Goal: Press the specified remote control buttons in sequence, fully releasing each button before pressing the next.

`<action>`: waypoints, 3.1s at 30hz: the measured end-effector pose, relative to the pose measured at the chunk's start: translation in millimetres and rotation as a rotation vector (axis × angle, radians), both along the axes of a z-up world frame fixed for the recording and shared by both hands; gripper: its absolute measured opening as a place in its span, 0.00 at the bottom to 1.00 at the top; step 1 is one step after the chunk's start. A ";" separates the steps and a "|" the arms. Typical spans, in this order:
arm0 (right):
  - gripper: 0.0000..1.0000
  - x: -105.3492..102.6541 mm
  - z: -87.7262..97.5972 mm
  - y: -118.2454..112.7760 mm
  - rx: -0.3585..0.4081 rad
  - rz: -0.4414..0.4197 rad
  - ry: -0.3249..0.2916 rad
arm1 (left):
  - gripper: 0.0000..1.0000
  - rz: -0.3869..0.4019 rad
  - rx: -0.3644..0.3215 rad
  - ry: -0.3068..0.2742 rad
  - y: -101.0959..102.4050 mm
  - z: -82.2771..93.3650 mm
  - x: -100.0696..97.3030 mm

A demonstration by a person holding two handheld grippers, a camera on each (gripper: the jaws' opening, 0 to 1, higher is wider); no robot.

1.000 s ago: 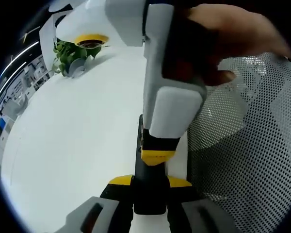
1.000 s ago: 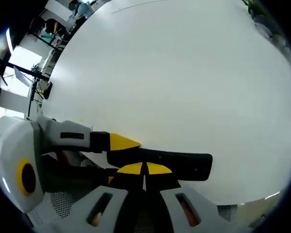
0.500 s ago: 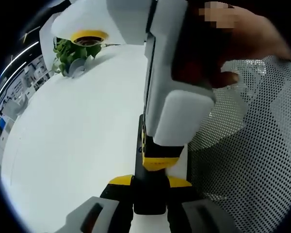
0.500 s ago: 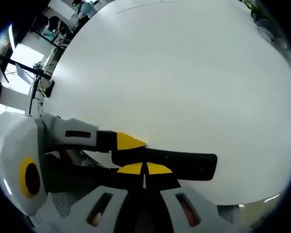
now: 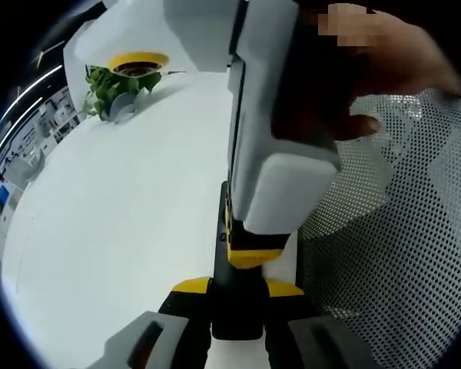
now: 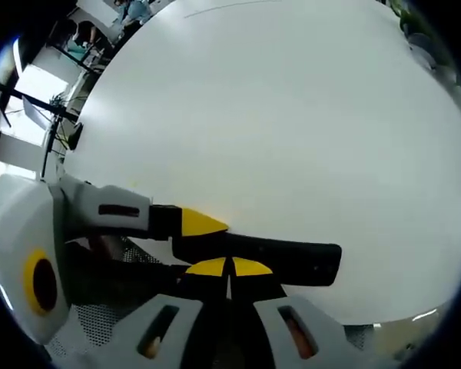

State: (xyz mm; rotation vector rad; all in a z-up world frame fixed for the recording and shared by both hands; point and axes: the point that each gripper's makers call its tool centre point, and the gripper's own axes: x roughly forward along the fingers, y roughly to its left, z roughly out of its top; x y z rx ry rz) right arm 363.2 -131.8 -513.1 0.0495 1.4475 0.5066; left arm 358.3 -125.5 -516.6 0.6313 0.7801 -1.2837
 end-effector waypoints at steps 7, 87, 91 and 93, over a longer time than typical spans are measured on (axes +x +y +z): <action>0.00 -0.4 -0.1 0.5 -0.029 0.021 0.002 | 0.25 0.000 -0.002 0.001 -0.2 -0.1 0.1; 0.00 -1.8 0.2 -9.8 -0.036 0.061 -0.007 | 0.25 0.019 -0.040 0.022 -0.8 0.3 0.2; 0.00 3.7 2.2 -15.0 -0.051 0.072 -0.038 | 0.25 0.019 -0.041 0.023 -1.1 0.6 0.2; 0.00 5.3 4.8 -16.2 -0.041 0.059 -0.034 | 0.25 0.020 -0.041 0.023 -1.2 0.5 0.5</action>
